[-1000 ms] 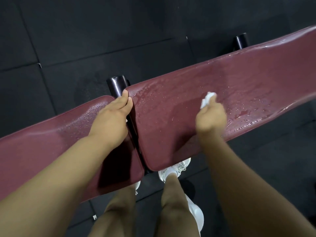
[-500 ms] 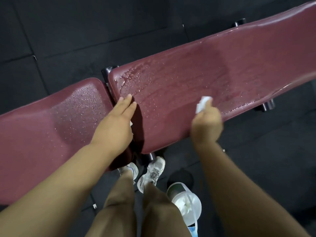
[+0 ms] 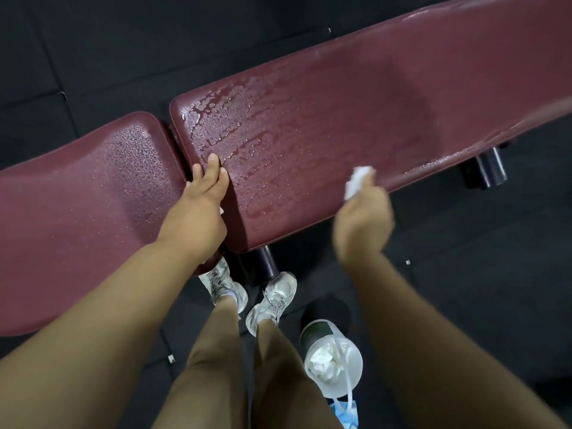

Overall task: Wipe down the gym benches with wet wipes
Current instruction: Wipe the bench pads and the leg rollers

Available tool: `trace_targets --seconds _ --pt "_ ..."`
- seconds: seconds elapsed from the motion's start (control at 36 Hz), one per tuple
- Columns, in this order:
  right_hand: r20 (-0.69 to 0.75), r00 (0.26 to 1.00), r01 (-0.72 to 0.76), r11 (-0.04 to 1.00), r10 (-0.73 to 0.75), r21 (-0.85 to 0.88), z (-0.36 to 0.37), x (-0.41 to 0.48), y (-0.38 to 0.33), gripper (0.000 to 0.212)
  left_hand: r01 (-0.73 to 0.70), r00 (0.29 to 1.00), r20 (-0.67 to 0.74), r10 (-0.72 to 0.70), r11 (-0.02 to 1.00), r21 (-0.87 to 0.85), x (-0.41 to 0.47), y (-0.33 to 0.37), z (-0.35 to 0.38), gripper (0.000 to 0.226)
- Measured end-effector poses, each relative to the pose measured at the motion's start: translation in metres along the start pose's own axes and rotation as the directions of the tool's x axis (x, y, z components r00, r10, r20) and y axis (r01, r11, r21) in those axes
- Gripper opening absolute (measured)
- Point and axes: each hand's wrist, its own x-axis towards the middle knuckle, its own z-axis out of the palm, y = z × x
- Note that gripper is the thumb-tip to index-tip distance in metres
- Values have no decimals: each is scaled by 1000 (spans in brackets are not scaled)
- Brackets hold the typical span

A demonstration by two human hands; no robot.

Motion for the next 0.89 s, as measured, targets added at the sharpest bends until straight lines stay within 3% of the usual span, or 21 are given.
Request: trace_targets --seconds 0.03,0.08,0.11,0.17,0.19,0.22,0.28,0.36,0.44,0.5,0.56,0.64,0.69,0.72,0.75,0.78,0.86,0.89 --pt "23 998 52 999 -52 12 8 -25 -7 34 3 1000 -4 -3 1000 -13 0 -1 1 80" --pt "80 910 403 913 -407 62 19 -70 -17 31 4 1000 -17 -4 1000 -21 0 -4 2 82" --pt "142 790 593 802 -597 73 22 -85 -14 39 -1 1000 -23 1 1000 -18 1 -6 2 82" --pt "231 530 831 554 -816 53 23 -84 -2 51 -12 999 -31 11 1000 -18 1 -8 3 84" --pt "237 466 875 484 -852 20 19 -74 2 53 -16 999 -32 15 1000 -23 1 -9 3 85" --pt "230 461 882 471 -857 -15 14 -61 5 53 -19 999 -31 18 999 -29 1 -9 3 86" --pt "158 584 809 587 -796 -31 3 -35 9 50 -31 999 -34 29 999 -42 0 -9 3 86" --pt "101 850 522 852 -517 -29 -7 -13 5 45 -43 998 -43 40 997 -64 -2 -9 -1 81" --pt "66 969 242 970 -239 -39 2 -26 -11 46 -53 996 -71 46 993 -102 -3 -14 -11 76" --pt "82 981 177 984 -174 -35 13 -57 -30 38 -65 996 -77 55 990 -127 -4 -22 -20 73" --pt "157 916 380 924 -370 -39 27 -96 -45 31 -66 996 -67 57 989 -130 -3 -32 -30 72" --pt "241 654 735 678 -717 22 47 -128 -48 45 -82 993 -95 76 995 -57 0 -54 -45 70" --pt "313 486 856 516 -816 16 48 -117 -53 49 -96 988 -117 97 995 10 3 -70 -55 71" --pt "372 452 875 484 -811 -9 45 -105 -58 44 -88 989 -118 92 995 44 5 -77 -60 72" --pt "420 482 857 513 -769 -44 39 -90 -66 40 -77 989 -117 85 995 69 6 -83 -64 72" --pt "391 561 811 579 -729 -85 36 -73 -74 39 -70 990 -118 79 994 81 7 -87 -69 71" --pt "230 850 509 852 -474 -123 22 -27 -99 42 -71 988 -131 83 993 94 9 -96 -78 66" --pt "150 909 407 904 -388 -129 19 -17 -109 44 -71 989 -125 83 993 97 9 -97 -80 66"
